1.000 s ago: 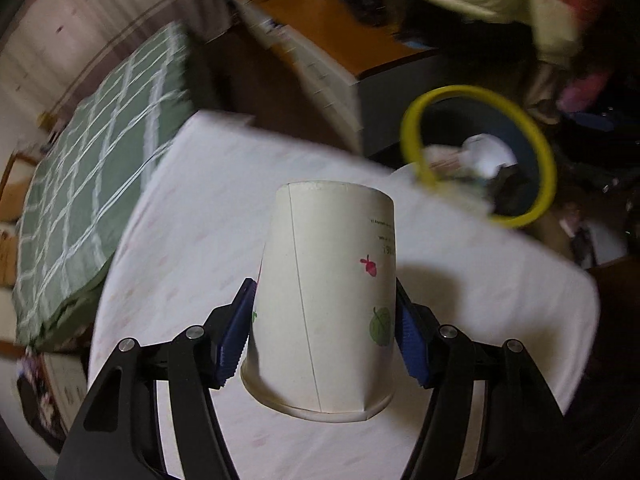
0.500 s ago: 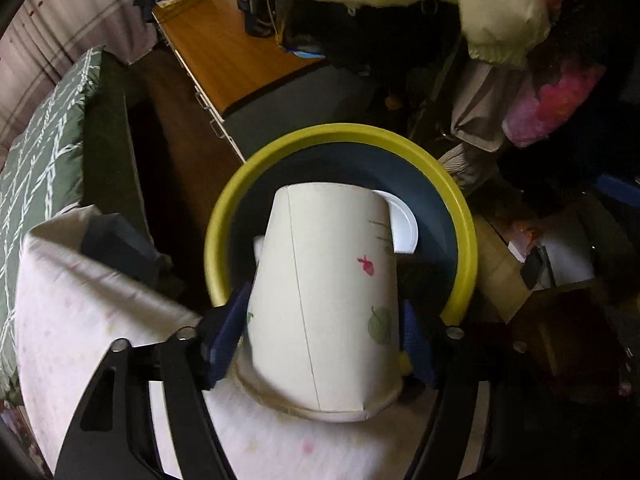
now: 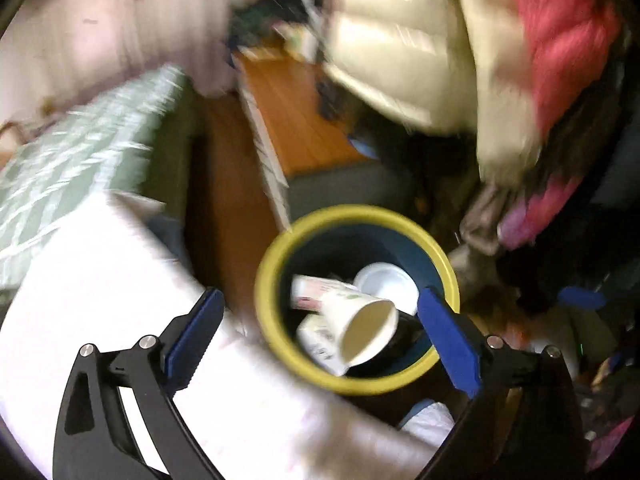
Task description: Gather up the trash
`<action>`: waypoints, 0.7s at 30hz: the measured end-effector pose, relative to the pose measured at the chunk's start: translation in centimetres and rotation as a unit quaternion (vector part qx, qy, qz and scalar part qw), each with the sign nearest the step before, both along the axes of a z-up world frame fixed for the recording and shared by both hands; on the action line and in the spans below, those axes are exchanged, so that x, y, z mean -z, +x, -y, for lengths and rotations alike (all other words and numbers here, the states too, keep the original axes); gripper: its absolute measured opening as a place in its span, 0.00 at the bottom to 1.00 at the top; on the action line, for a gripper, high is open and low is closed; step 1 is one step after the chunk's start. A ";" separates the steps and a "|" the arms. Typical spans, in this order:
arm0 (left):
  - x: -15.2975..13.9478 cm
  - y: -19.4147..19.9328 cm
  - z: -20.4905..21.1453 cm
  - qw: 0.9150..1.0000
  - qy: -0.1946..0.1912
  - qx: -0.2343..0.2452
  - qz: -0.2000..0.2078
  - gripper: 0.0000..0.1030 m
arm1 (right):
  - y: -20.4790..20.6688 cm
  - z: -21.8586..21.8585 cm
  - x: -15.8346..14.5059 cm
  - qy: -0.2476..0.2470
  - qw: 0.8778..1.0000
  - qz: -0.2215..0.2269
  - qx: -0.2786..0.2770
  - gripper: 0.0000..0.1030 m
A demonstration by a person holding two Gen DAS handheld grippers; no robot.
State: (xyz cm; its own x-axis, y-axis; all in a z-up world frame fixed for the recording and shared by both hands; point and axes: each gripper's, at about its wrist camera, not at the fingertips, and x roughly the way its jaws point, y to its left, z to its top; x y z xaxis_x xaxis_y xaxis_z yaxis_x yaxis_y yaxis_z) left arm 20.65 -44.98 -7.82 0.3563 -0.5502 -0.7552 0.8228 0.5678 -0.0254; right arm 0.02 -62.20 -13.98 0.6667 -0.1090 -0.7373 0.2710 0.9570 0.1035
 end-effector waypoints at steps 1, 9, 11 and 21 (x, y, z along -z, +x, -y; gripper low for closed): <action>-1.5 -1.0 -2.9 0.999 -0.024 -0.021 0.017 0.95 | 0.0 -0.9 -0.1 0.000 1.000 0.004 -0.009 0.92; -6.6 -9.1 -22.0 0.964 -0.114 -0.207 0.122 0.95 | -1.2 -6.3 -2.6 -0.007 0.998 0.050 -0.040 0.92; -6.3 -10.9 -25.7 0.952 -0.117 -0.251 0.129 0.95 | -1.5 -8.0 -3.4 -0.025 0.997 0.061 -0.043 0.92; -3.6 -17.1 -34.9 0.919 -0.100 -0.361 0.123 0.95 | -4.8 -12.8 -6.3 -0.072 0.990 0.117 -0.031 0.93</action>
